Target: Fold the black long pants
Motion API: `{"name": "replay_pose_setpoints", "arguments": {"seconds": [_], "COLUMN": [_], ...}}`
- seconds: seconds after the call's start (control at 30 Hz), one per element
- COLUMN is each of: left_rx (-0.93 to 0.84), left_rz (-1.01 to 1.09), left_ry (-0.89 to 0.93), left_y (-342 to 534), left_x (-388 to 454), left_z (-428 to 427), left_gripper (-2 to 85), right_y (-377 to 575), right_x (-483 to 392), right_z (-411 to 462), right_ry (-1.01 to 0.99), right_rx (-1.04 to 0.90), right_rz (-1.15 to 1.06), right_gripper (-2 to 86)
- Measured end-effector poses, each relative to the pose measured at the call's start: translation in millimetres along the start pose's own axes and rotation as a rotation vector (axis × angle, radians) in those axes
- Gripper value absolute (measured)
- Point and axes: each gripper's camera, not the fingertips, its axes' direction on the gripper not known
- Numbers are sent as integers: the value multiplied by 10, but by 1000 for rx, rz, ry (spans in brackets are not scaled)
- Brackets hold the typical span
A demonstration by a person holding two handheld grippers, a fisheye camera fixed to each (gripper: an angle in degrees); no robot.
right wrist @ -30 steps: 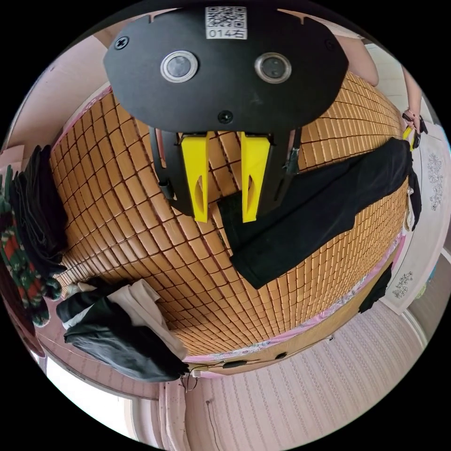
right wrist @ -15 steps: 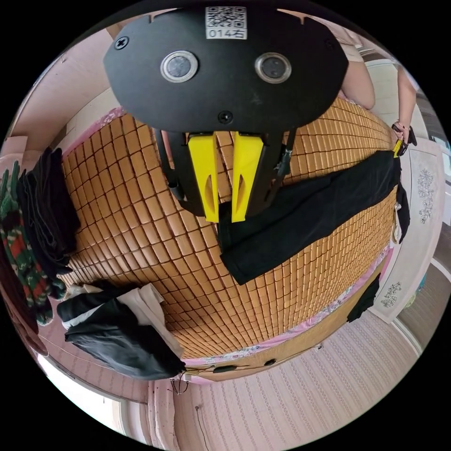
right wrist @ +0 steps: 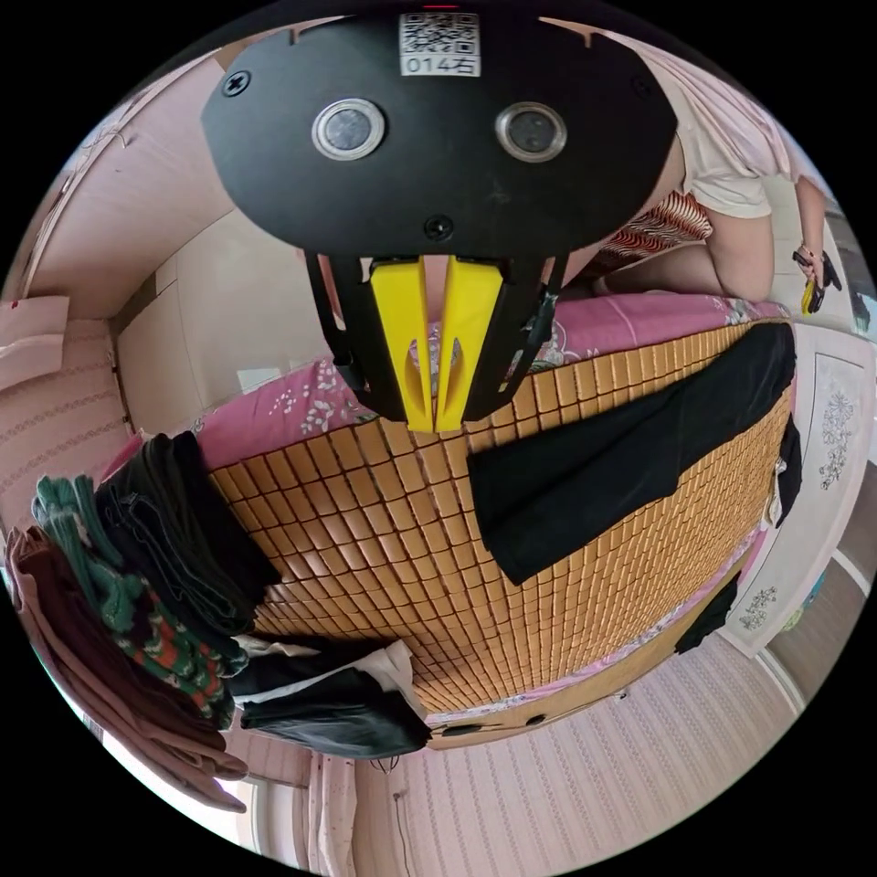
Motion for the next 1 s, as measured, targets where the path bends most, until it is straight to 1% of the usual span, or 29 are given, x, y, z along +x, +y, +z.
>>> {"name": "replay_pose_setpoints", "arguments": {"seconds": [0.03, 0.07, 0.1, 0.13, 0.17, 0.23, 0.27, 0.33, 0.37, 0.43, 0.53, 0.57, 0.6, 0.67, 0.73, 0.83, 0.93, 1.0], "left_rx": [22, 23, 11, -5, -13, -68, -74, -96, -104, -179, -272, -283, -327, -419, -496, -548, -509, -498], "left_rz": [107, 166, 289, 415, 474, 685, 726, 957, 1015, 1192, 1388, 1405, 1426, 1428, 1435, 1474, 1467, 1465], "left_ry": [-66, -86, -98, -78, -62, 34, 53, 142, 149, 148, 134, 138, 165, 157, 121, 47, 44, 59], "left_y": [16, 25, 55, 108, 145, 357, 425, 797, 901, 1337, 1863, 1941, 2060, 2162, 2225, 2268, 2242, 2233], "left_x": [231, 364, 658, 980, 1145, 1814, 1970, 2633, 2792, 3348, 3841, 3911, 4033, 4183, 4313, 4390, 4399, 4391], "left_z": [-100, -127, -142, -123, -103, 44, 86, 270, 320, 550, 822, 872, 979, 1156, 1335, 1516, 1545, 1538], "left_gripper": [45, 45, 45, 45, 46, 53, 56, 96, 107, 126, 119, 118, 119, 124, 126, 114, 88, 82], "right_y": [43, 73, 82, 91, 90, 78, 70, 60, 45, 10, -69, -97, -110, -160, -198, -281, -386, -427], "right_x": [-60, -135, -175, -265, -357, -483, -544, -587, -584, -533, -350, -268, -233, -143, -110, -87, -71, -63], "right_z": [4, 15, 23, 38, 48, 58, 53, 49, 60, 84, 152, 186, 203, 238, 238, 283, 415, 393], "right_ry": [-20, -50, -67, -107, -136, -150, -159, -170, -168, -156, -162, -177, -186, -210, -218, -217, -195, -180], "right_rx": [2, 9, 12, 17, 19, 6, 4, 28, 38, 55, 42, 25, 15, -13, -5, 3, -47, -30], "right_rz": [-14, -38, -52, -91, -133, -185, -209, -227, -221, -186, -70, -26, -11, 0, -7, 11, 43, 62], "right_gripper": [34, 54, 64, 82, 90, 97, 101, 108, 114, 127, 138, 138, 138, 137, 135, 131, 119, 85]}}
